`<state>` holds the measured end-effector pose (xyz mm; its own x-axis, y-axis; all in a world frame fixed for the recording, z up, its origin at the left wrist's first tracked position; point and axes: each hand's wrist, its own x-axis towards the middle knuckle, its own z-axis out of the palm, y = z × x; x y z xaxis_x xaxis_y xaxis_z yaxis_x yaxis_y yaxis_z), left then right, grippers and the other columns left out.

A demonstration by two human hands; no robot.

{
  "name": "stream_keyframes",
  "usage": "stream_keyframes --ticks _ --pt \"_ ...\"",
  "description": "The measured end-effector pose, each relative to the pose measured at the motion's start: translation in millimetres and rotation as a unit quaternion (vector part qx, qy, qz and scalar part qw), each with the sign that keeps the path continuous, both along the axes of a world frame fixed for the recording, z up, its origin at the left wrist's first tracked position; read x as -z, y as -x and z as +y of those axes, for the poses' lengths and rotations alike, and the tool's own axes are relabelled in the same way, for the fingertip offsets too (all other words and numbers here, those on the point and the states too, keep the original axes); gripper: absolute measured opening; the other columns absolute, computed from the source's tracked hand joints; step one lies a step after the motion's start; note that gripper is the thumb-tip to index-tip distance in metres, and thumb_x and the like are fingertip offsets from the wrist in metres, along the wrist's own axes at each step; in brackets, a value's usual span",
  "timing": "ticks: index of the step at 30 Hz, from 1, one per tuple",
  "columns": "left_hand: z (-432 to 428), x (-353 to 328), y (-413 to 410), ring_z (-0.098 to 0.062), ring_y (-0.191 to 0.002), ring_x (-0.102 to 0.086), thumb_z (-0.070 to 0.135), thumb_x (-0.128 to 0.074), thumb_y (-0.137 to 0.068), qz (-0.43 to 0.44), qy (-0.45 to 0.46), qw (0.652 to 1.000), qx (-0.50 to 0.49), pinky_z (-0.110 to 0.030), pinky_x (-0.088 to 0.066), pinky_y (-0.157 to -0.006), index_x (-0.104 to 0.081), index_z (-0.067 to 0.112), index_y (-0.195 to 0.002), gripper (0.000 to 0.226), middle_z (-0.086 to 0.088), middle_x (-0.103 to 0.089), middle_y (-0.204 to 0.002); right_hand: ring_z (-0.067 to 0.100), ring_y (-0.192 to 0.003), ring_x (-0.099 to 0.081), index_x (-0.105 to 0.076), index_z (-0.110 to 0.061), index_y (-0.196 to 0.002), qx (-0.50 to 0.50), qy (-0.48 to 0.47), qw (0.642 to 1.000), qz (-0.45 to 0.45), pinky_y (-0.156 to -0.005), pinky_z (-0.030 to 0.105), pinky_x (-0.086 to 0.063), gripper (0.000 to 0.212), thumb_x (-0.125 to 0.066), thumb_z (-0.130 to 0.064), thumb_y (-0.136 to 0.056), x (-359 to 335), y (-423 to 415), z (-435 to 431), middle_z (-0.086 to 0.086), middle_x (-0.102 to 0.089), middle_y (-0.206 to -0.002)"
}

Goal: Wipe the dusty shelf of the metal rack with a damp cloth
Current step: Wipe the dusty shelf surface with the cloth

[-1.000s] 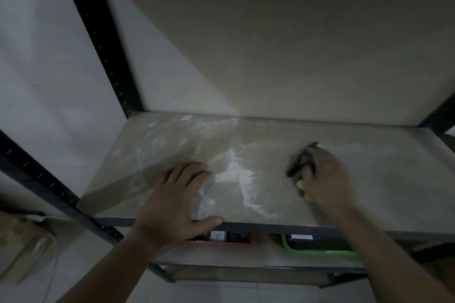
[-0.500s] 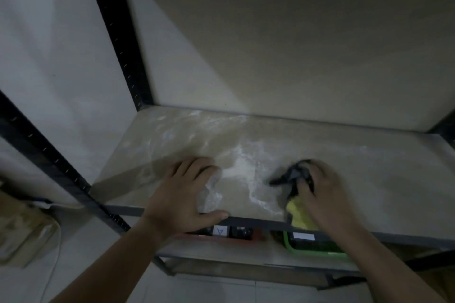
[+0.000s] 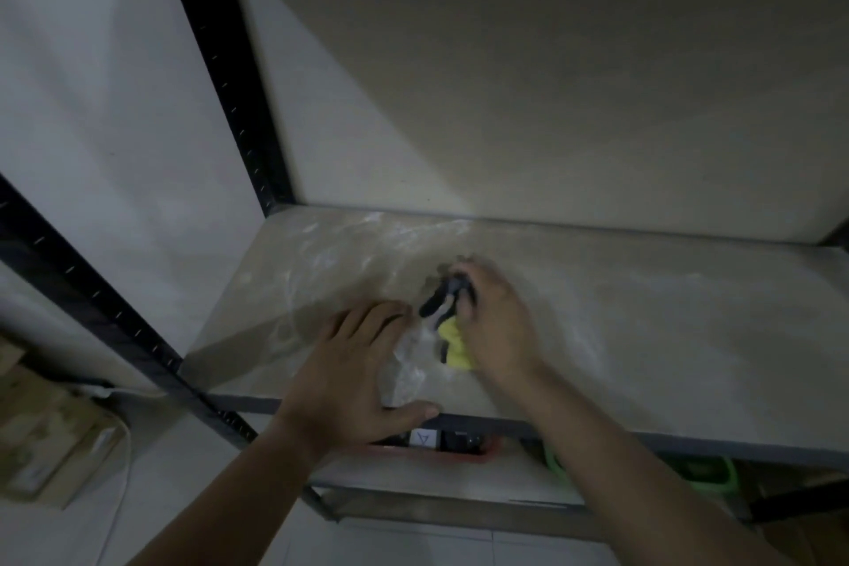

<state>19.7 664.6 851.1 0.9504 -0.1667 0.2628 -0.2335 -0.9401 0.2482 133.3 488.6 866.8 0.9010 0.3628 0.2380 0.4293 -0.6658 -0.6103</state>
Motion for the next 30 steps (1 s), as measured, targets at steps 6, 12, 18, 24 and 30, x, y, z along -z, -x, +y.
stream_keyframes --ticks 6,12,18,24,30 --pt "2 1 0 -0.013 -0.141 -0.039 0.088 -0.055 -0.077 0.005 0.011 1.000 -0.003 -0.033 -0.036 -0.114 -0.051 0.023 -0.143 0.094 0.009 -0.045 -0.147 0.044 -0.100 -0.055 -0.056 0.003 -0.114 0.209 0.077 0.975 -0.006 -0.087 0.046 -0.046 0.039 -0.048 -0.025 -0.088 -6 -84 -96 0.029 -0.056 -0.114" --pt "2 -1 -2 -0.012 -0.142 -0.037 0.087 -0.055 -0.078 0.006 0.021 1.000 0.004 -0.033 -0.036 -0.114 -0.052 0.022 -0.143 0.092 0.009 -0.045 -0.147 0.038 -0.108 -0.056 -0.064 -0.013 -0.111 0.189 0.171 0.966 -0.038 -0.092 0.043 -0.041 0.046 -0.048 -0.039 -0.077 0 -81 -44 0.015 -0.067 -0.107" --pt "2 1 0 -0.012 -0.141 -0.038 0.088 -0.056 -0.077 0.000 0.021 1.000 0.003 -0.032 -0.035 -0.115 -0.054 0.022 -0.142 0.092 0.009 -0.045 -0.148 0.033 -0.102 -0.060 -0.060 -0.015 -0.121 -0.067 0.084 0.992 -0.060 -0.091 0.038 -0.047 0.056 -0.044 -0.036 -0.072 -9 -94 -14 0.008 -0.065 -0.116" --pt "2 -1 -3 -0.017 -0.139 -0.042 0.086 -0.062 -0.073 -0.015 0.019 1.000 0.004 -0.039 -0.039 -0.112 -0.057 0.020 -0.137 0.092 0.006 -0.049 -0.144 0.038 -0.100 -0.061 -0.062 -0.005 -0.113 0.108 0.093 0.990 -0.018 -0.079 0.035 -0.045 0.033 -0.062 -0.012 -0.080 -10 -139 -29 0.020 -0.063 -0.112" --pt "2 3 -2 -0.019 -0.138 -0.044 0.088 -0.057 -0.076 -0.023 0.012 1.000 0.006 -0.037 -0.036 -0.114 -0.058 0.017 -0.136 0.094 0.003 -0.051 -0.144 0.020 -0.099 -0.064 -0.065 -0.021 -0.121 -0.084 0.050 0.995 -0.012 -0.078 0.015 -0.047 0.041 -0.049 -0.026 -0.083 -6 -110 30 0.002 -0.067 -0.111"
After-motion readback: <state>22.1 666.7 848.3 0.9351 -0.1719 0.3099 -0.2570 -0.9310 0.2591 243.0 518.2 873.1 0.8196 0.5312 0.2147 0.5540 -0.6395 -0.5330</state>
